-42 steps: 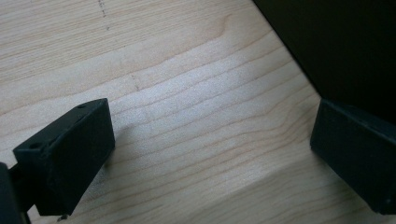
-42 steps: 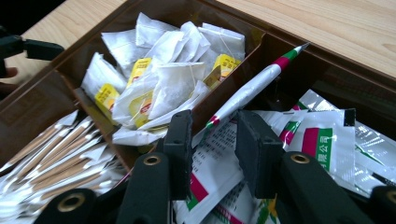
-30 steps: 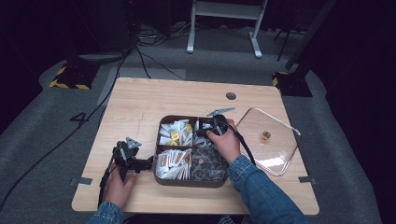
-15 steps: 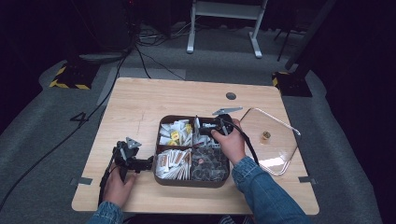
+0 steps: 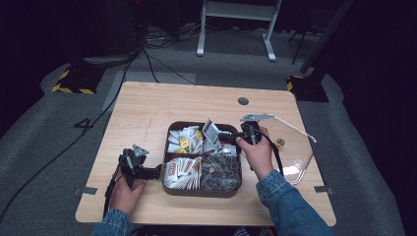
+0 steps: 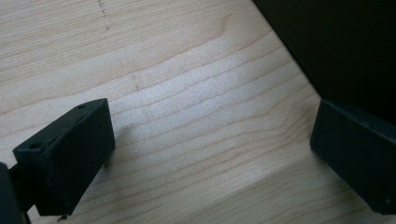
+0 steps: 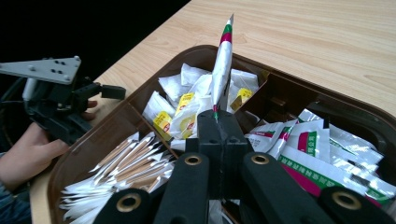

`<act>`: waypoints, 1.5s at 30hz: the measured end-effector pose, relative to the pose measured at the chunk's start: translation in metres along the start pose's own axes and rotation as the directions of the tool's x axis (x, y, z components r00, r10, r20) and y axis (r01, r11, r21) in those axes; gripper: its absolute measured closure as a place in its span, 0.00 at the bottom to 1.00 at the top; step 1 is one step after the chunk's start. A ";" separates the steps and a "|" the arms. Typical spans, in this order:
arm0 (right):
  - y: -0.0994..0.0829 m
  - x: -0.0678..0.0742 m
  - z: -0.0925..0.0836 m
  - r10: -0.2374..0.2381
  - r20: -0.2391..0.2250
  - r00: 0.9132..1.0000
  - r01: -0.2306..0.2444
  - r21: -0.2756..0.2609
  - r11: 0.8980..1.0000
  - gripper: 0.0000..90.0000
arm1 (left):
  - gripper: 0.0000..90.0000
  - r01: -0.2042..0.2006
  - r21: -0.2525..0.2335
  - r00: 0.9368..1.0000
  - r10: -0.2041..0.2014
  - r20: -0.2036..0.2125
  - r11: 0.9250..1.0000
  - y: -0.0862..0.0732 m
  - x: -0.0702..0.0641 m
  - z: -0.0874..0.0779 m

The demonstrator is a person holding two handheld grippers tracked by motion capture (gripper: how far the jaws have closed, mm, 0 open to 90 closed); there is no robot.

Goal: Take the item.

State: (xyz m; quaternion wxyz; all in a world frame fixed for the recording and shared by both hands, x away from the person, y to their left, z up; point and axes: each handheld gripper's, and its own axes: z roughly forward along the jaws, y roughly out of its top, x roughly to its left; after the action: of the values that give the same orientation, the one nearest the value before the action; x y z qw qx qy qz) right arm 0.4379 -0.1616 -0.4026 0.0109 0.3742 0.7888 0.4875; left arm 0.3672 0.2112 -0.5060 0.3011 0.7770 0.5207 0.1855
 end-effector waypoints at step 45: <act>-0.076 -0.005 -0.130 0.048 0.126 0.991 -0.035 -0.102 0.994 1.00 | 0.00 -0.014 0.000 1.000 0.014 0.016 1.000 0.001 0.002 0.001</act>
State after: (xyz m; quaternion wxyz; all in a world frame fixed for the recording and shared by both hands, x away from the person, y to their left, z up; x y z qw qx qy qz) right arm 0.3475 -0.2816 -0.3955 0.0700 0.4202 0.7532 0.5012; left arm 0.3697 0.2124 -0.5059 0.3041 0.7821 0.5128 0.1815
